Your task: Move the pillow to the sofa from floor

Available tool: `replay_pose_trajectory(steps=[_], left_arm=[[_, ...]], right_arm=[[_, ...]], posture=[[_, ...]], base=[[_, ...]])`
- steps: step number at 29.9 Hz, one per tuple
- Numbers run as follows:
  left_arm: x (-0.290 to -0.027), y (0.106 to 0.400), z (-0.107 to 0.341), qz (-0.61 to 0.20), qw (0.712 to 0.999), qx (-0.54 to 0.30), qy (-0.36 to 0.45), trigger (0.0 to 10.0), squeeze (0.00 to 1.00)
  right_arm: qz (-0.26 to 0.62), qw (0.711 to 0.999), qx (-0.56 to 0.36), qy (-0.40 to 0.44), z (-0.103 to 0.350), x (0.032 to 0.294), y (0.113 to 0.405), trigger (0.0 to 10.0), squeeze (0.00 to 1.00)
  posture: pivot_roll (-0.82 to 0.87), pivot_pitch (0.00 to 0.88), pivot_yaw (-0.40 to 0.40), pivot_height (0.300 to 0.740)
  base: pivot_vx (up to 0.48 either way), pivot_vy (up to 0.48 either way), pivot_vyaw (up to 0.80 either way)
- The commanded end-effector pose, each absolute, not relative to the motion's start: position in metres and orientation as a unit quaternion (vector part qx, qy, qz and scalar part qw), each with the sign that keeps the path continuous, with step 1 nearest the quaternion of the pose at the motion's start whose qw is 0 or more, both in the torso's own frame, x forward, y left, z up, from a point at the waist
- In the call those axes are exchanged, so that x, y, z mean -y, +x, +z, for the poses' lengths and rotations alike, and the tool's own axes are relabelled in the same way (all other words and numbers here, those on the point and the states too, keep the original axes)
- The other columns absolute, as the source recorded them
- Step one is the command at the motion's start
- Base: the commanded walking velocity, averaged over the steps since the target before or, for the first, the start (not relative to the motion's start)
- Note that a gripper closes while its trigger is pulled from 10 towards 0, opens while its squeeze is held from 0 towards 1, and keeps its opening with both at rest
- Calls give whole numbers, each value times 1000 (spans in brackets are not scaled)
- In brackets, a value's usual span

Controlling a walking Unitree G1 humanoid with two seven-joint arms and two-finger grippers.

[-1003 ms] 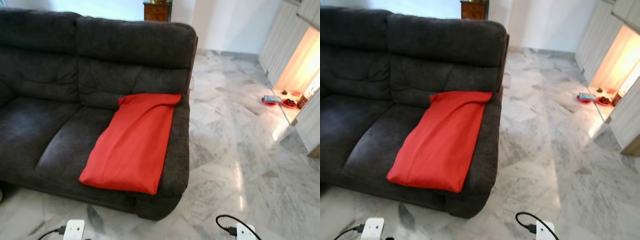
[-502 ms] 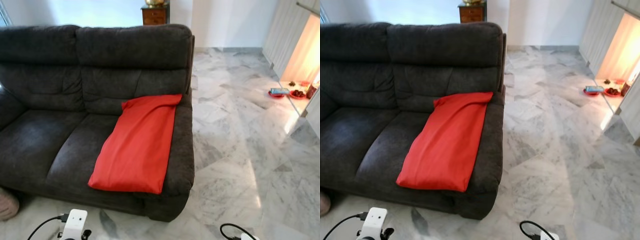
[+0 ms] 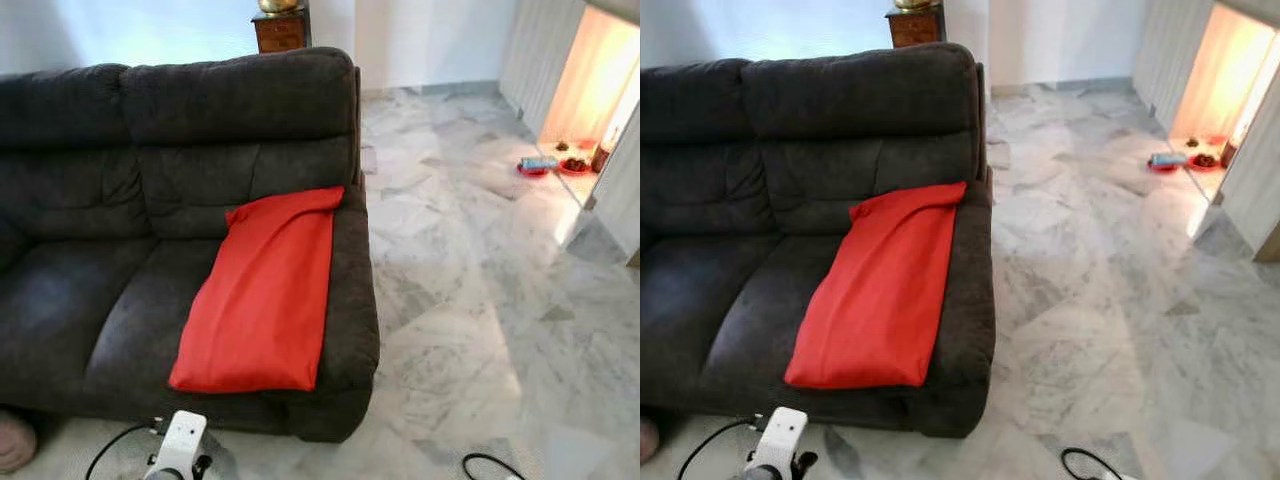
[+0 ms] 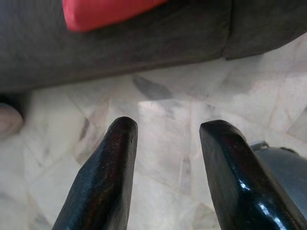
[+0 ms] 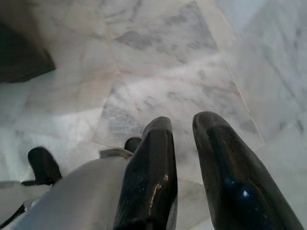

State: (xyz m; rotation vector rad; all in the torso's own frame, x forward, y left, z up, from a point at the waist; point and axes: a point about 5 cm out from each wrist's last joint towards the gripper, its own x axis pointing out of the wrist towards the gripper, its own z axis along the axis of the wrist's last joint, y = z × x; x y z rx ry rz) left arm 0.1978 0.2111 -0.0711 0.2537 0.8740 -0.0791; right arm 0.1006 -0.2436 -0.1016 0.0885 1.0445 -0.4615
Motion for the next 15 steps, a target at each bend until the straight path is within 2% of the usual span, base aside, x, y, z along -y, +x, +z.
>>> replay_pose_trajectory(steps=[1,4,6,8,15], left_arm=[[-205,203,-70,-56,895,-423,132,10000,0],[-199,207,-69,-60,898,-416,129,10000,0],[-197,208,-69,-54,900,-415,124,10000,0],[-198,208,-68,-41,903,-412,116,10000,0],[-211,205,-67,-9,908,-407,102,10000,0]], right_arm=[[-223,842,-488,51,-102,242,101,10000,0],[-216,841,-494,49,-103,240,98,10000,0],[-201,841,-500,44,-104,237,98,10000,0],[-189,841,-505,43,-105,233,99,10000,0],[-180,837,-513,52,-105,232,101,10000,0]], posture=[[-236,0,139,740],[-220,0,122,740],[-154,0,67,740],[-140,0,54,740],[-104,0,48,740]], base=[[0,0,0],[0,0,0],[0,0,0],[0,0,0],[0,0,0]])
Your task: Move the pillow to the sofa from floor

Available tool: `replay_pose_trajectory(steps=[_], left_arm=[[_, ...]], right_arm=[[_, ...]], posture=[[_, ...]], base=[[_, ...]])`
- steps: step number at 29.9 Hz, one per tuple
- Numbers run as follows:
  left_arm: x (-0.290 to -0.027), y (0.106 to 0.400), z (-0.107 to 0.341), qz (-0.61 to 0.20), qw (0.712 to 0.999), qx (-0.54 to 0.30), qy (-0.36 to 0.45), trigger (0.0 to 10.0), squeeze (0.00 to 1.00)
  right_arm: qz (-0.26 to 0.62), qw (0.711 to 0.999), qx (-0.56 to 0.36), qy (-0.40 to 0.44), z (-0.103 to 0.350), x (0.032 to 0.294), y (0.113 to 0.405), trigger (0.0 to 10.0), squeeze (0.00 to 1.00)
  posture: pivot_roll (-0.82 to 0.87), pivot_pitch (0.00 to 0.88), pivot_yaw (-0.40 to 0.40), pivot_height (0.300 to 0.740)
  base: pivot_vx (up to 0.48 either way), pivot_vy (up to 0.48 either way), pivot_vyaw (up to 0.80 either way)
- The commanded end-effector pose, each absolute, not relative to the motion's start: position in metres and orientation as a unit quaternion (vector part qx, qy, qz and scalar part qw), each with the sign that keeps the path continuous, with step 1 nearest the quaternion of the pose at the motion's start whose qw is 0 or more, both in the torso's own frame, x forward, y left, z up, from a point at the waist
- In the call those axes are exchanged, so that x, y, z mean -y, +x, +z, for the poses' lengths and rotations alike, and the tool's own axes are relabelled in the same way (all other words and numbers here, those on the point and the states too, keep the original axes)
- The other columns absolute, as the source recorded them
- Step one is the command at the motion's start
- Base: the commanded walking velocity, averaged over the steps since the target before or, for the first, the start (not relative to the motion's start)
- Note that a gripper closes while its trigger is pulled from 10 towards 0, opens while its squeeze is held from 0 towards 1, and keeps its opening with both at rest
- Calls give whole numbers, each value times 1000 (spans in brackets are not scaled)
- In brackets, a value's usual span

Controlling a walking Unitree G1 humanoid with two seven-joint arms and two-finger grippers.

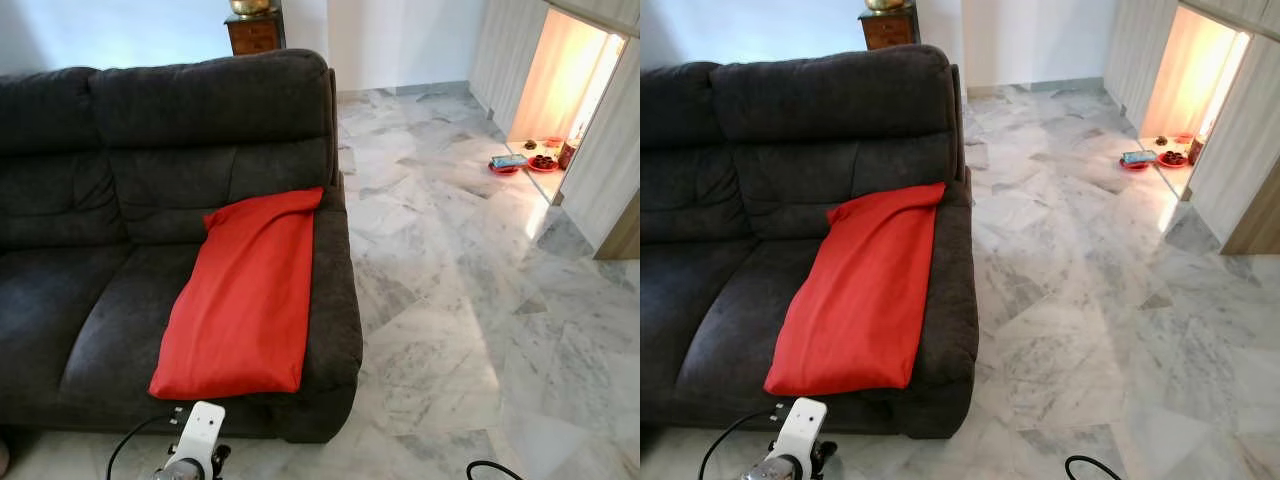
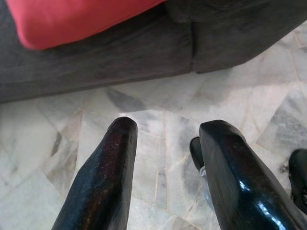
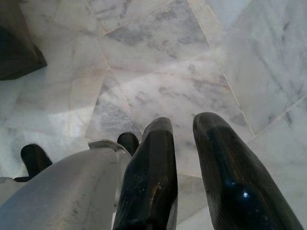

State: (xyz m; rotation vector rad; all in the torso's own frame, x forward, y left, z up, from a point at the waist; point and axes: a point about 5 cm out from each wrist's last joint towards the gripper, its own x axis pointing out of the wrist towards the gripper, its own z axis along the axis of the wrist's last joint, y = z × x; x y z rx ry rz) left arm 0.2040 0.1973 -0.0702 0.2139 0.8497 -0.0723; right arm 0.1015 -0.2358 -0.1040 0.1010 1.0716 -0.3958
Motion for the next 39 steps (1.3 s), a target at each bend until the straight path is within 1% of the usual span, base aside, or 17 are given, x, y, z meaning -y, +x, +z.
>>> replay_pose_trajectory(steps=[1,2,4,8,11,14,23,39], left_arm=[[-211,205,-67,-9,908,-407,102,10000,0],[-219,206,-65,23,910,-405,80,10000,0],[-227,209,-62,39,912,-401,70,10000,0],[-228,212,-59,26,914,-397,79,10000,0],[-232,212,-58,35,916,-394,70,10000,0],[-232,211,-59,30,914,-397,74,10000,0],[-229,217,-56,35,918,-388,71,10000,0],[-234,207,-60,48,913,-399,66,10000,0]], right_arm=[[-180,837,-513,52,-105,232,101,10000,0],[-179,836,-516,53,-106,230,100,10000,0],[-177,833,-521,55,-107,227,98,10000,0],[-178,830,-526,56,-108,226,95,10000,0],[-184,827,-527,62,-109,226,91,10000,0],[-188,826,-527,68,-110,225,90,10000,0],[-190,827,-525,75,-110,222,90,10000,0],[-188,828,-522,82,-110,219,95,10000,0]], posture=[[-104,0,48,740],[-95,0,46,740],[-90,0,47,740],[-98,0,51,740],[-123,0,71,740],[-130,0,75,740],[-85,0,64,740],[-64,0,63,740]], base=[[0,0,0],[0,0,0],[0,0,0],[0,0,0],[0,0,0],[0,0,0],[0,0,0],[0,304,0]])
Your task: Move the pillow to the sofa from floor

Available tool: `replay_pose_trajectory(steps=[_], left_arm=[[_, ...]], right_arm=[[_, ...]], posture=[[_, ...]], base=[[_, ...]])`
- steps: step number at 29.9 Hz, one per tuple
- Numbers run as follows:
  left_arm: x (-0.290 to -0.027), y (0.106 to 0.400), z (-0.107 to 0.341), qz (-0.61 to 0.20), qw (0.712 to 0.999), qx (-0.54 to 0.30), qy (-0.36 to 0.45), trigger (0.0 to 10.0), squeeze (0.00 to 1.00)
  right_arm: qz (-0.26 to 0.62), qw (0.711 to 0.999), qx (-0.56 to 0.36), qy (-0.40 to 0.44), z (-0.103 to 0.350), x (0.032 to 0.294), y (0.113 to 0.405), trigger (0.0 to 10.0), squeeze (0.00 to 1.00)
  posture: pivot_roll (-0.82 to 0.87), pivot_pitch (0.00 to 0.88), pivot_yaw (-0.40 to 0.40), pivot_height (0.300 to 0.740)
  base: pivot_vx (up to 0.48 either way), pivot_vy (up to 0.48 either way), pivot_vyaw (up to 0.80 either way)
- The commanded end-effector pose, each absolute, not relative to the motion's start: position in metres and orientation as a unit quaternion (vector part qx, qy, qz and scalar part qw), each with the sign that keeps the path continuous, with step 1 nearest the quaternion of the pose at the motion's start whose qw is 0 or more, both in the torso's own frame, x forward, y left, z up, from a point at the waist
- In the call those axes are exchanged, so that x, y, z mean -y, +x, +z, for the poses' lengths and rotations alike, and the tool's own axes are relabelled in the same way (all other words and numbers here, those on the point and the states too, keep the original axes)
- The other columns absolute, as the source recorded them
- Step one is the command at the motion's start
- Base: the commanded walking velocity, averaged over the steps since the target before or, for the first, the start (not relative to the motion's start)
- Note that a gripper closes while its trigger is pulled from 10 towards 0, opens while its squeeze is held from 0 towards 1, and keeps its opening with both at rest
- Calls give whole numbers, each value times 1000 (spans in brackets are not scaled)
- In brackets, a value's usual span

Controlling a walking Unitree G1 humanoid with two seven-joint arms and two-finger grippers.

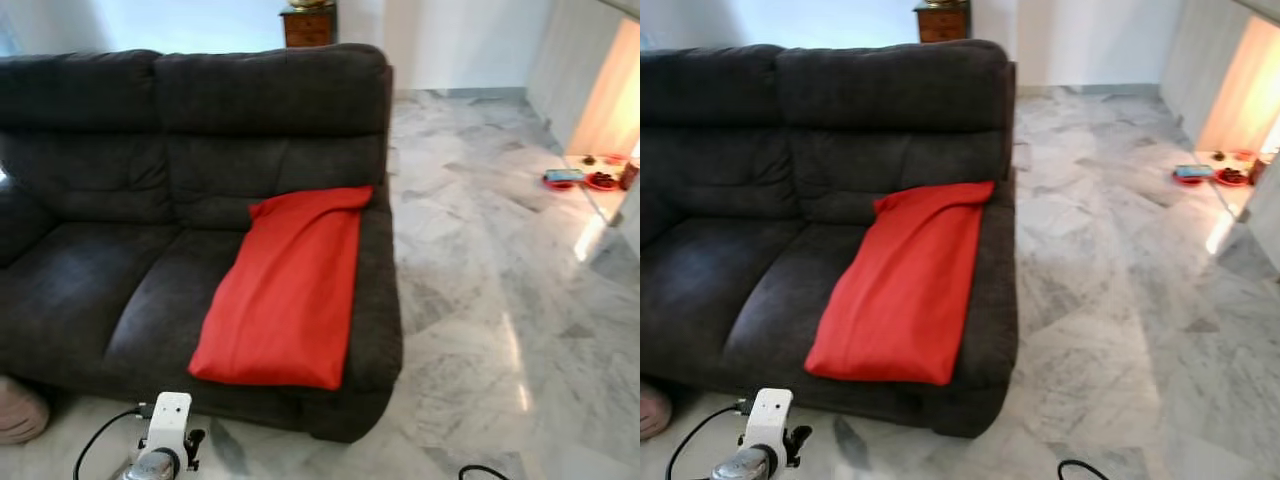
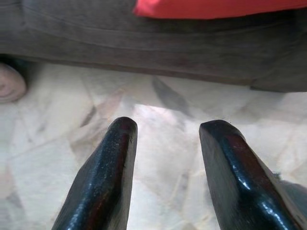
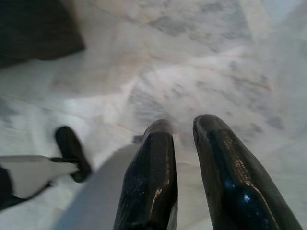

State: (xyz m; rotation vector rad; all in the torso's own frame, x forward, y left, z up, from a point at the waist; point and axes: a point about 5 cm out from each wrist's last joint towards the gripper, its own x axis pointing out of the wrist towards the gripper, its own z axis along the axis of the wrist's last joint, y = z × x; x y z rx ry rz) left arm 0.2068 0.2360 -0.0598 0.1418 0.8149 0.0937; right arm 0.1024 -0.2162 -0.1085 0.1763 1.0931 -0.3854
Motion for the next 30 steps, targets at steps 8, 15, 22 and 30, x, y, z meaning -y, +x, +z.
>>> replay_pose_trajectory(steps=[8,15,22,30], left_arm=[[-233,201,-64,48,910,-407,63,10000,0],[-232,195,-68,50,907,-414,59,10000,0],[-230,193,-69,51,906,-417,56,10000,0],[-228,190,-72,51,904,-421,55,10000,0]], right_arm=[[-192,828,-522,79,-109,224,95,10000,0],[-192,827,-522,75,-108,230,93,10000,0],[-188,829,-523,68,-107,234,93,10000,0],[-185,830,-522,62,-106,240,93,10000,0]], posture=[[-65,0,57,740],[-62,0,42,740],[-59,0,28,740],[-66,0,10,740]], base=[[0,304,0],[0,303,0],[0,304,0],[0,302,0]])
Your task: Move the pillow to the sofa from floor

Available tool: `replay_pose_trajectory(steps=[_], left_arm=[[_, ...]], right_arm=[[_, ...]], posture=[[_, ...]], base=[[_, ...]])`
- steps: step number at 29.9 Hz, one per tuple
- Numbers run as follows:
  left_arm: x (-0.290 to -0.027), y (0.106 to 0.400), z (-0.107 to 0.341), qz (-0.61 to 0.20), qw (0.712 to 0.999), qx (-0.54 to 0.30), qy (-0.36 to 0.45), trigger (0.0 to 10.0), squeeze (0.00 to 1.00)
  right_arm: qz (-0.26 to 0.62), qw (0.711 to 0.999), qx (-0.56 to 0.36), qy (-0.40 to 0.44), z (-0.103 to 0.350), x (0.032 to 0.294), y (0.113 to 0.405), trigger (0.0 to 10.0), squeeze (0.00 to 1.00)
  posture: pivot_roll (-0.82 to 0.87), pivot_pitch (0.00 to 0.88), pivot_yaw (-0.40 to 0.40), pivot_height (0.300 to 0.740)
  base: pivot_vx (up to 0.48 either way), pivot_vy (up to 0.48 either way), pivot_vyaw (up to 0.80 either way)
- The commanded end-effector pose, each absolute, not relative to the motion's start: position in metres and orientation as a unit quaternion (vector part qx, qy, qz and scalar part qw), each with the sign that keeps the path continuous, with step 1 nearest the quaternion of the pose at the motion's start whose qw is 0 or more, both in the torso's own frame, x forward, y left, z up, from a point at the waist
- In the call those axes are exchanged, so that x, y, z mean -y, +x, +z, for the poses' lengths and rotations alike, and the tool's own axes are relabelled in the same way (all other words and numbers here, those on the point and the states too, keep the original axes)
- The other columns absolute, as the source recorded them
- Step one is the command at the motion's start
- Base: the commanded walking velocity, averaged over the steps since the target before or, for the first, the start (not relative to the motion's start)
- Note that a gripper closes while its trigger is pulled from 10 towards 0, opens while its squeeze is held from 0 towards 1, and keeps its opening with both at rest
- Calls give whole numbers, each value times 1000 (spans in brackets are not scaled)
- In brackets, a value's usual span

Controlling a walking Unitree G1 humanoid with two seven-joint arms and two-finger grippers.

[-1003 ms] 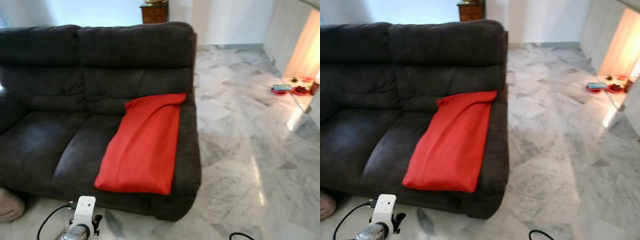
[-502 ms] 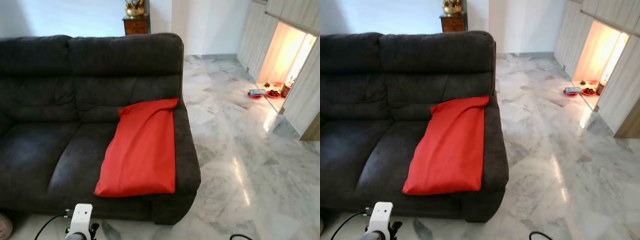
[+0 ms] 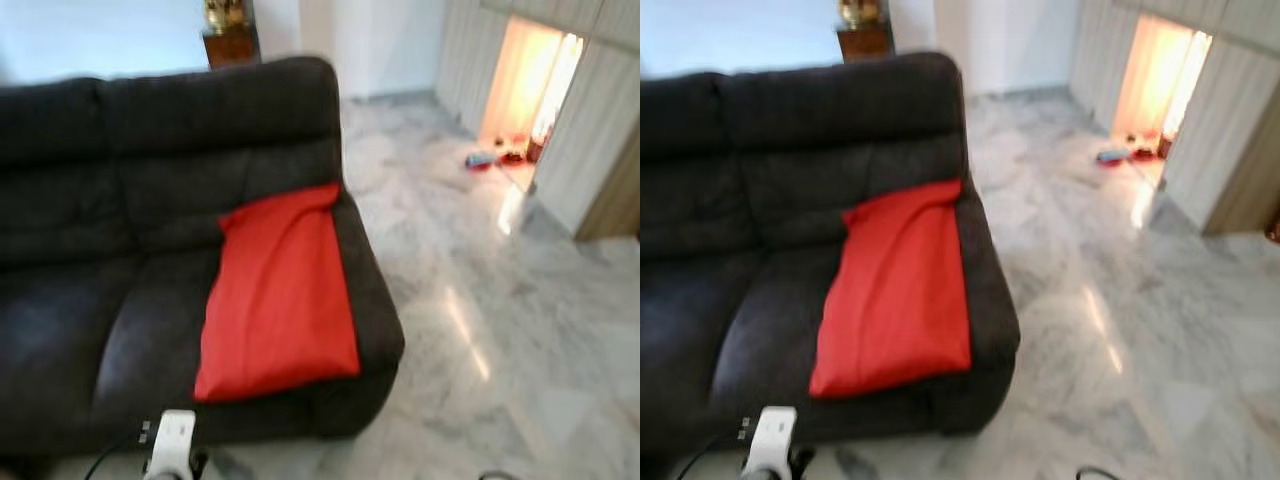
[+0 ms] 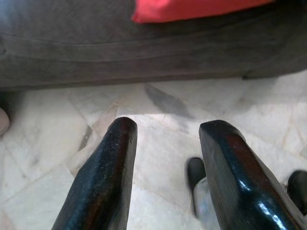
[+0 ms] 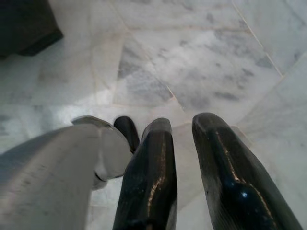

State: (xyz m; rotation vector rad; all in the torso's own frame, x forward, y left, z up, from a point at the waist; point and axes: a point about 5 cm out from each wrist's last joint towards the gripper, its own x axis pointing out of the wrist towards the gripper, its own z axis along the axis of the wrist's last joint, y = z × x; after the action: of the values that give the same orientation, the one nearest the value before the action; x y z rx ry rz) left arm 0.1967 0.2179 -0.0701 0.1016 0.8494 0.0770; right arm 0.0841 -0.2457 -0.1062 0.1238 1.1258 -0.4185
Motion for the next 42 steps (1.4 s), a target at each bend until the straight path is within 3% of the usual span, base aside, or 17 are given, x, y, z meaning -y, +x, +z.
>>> replay_pose_trajectory(steps=[1,10,22,42], left_arm=[[-228,190,-72,50,904,-421,54,10000,0],[-222,193,-71,48,906,-417,48,10000,0],[-226,194,-70,51,906,-417,49,10000,0],[-228,188,-73,55,902,-427,47,10000,0]], right_arm=[[-184,830,-523,60,-105,241,93,10000,0],[-190,832,-518,55,-102,250,96,10000,0],[-175,843,-503,73,-104,225,112,10000,0],[-169,840,-511,69,-105,226,107,10000,0]], posture=[[-66,0,7,740],[-54,0,0,740],[-53,0,15,740],[-58,0,13,740]], base=[[0,304,0],[0,302,0],[0,300,0],[0,314,0]])
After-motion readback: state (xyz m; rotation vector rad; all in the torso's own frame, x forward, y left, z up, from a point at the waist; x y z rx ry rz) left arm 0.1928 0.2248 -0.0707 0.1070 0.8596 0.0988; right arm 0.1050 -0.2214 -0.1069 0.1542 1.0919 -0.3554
